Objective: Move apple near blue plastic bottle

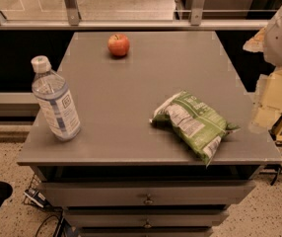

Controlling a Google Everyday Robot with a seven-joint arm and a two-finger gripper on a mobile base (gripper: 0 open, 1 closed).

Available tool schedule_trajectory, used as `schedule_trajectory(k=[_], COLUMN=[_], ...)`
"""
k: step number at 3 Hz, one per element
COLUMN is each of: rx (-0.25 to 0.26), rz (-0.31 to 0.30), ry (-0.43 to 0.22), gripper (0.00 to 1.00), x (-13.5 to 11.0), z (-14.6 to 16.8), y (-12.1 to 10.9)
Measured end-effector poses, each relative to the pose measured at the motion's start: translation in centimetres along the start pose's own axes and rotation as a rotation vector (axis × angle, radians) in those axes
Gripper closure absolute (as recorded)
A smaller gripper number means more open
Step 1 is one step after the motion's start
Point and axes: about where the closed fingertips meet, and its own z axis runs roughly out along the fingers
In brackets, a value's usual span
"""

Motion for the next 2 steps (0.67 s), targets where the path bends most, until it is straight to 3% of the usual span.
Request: schedule_trajectory(k=[1, 2], rx=[0.004, 0.058], rz=[0.0, 0.032], ry=[-0.002, -0.059], gripper=[0.0, 0.0], x=[0.0, -1.0], z=[0.0, 0.8], y=[-0.1, -2.2])
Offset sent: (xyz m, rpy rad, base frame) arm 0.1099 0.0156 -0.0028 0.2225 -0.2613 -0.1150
